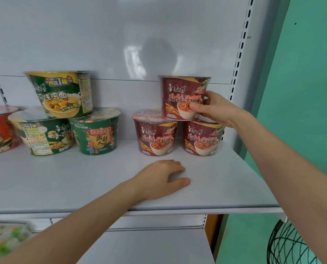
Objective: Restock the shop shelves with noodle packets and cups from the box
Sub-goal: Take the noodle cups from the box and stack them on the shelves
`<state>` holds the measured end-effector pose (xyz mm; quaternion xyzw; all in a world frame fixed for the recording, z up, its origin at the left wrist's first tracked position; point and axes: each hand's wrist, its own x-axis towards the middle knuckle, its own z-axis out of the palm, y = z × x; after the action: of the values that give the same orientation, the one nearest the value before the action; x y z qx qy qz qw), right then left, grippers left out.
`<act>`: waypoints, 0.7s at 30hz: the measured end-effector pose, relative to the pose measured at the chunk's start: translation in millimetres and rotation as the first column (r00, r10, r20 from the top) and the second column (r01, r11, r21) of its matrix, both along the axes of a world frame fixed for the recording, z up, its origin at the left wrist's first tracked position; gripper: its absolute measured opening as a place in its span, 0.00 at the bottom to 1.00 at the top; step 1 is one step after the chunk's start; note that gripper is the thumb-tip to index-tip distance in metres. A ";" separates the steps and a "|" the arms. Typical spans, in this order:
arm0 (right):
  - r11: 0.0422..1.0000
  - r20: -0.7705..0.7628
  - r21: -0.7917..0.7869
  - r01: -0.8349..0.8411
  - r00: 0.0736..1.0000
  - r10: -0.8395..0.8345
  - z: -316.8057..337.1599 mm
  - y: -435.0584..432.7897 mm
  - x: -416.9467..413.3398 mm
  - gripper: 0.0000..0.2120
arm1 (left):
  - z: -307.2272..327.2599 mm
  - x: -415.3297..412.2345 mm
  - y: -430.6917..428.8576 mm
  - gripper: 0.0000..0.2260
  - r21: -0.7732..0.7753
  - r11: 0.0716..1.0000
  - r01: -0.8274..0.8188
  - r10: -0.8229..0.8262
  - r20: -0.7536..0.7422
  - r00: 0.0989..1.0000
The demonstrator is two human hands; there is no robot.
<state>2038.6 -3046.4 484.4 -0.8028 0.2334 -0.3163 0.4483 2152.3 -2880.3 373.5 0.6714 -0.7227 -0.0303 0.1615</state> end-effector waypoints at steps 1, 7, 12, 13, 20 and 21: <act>1.000 0.002 0.005 -0.005 1.000 0.005 0.0 0.3 -0.1 0.18 | 0.1 -0.1 0.1 0.23 0.002 1.000 -0.001 0.001 0.000 1.000; 0.999 0.027 0.006 -0.049 0.998 0.049 0.2 2.1 0.8 0.11 | 1.3 -0.5 0.0 0.23 0.017 1.000 -0.004 0.004 -0.002 1.000; 0.997 0.020 0.023 -0.073 0.997 0.072 2.2 4.8 2.1 0.10 | 0.4 0.6 -0.7 0.23 0.017 1.000 0.002 -0.002 -0.006 1.000; 0.997 0.010 0.031 -0.077 0.997 0.076 3.1 5.2 1.7 0.10 | -0.2 0.9 -0.9 0.23 0.016 1.000 0.004 -0.004 -0.005 1.000; 0.996 0.018 0.082 0.025 1.000 -0.026 3.4 6.4 1.4 0.18 | -2.3 2.5 -1.5 0.23 0.007 1.000 0.004 -0.004 -0.021 1.000; 0.994 0.008 0.059 0.087 0.996 -0.087 3.3 6.3 0.6 0.26 | -1.7 2.1 -1.0 0.23 0.007 1.000 0.004 -0.004 -0.018 1.000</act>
<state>2039.2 -3040.1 487.7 -0.7767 0.2748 -0.3330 0.4587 2154.3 -2881.3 371.8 0.6702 -0.7225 -0.0392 0.1653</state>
